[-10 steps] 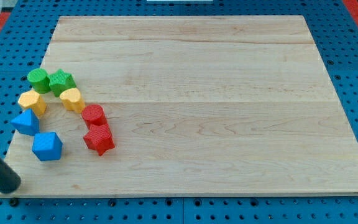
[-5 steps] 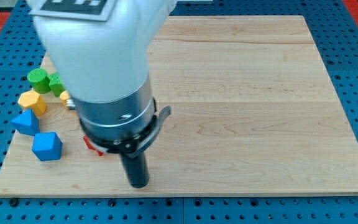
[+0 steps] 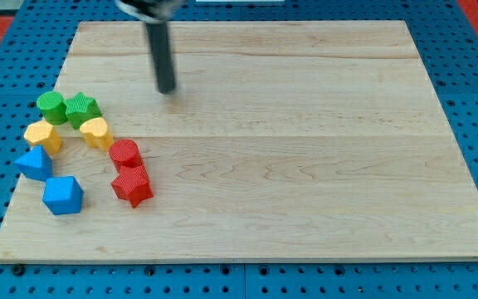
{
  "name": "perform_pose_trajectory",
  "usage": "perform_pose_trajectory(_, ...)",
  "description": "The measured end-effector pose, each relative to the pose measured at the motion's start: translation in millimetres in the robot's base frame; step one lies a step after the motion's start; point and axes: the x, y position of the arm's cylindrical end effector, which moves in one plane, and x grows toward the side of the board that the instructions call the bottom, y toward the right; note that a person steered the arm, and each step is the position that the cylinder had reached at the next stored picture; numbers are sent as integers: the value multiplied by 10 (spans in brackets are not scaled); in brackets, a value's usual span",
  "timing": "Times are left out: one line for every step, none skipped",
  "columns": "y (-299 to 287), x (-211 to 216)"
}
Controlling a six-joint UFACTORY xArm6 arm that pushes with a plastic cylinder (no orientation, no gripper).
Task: Push the blue triangle right to yellow hexagon
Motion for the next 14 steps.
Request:
perform_pose_trajectory(-1311,-204)
perform_pose_trajectory(-1436,-71)
perform_pose_trajectory(-1433,1155)
perform_pose_trajectory(-1437,1221)
perform_pose_trajectory(-1397,1678)
perform_pose_trajectory(-1437,2191)
perform_pose_trajectory(-1360,2475)
perform_pose_trajectory(-980,2447)
perform_pose_trajectory(-791,2795)
perform_pose_trajectory(-682,2794)
perform_pose_trajectory(-600,2695)
perform_pose_trajectory(-532,2573)
perform_pose_trajectory(-532,2443)
perform_pose_trajectory(-629,2531)
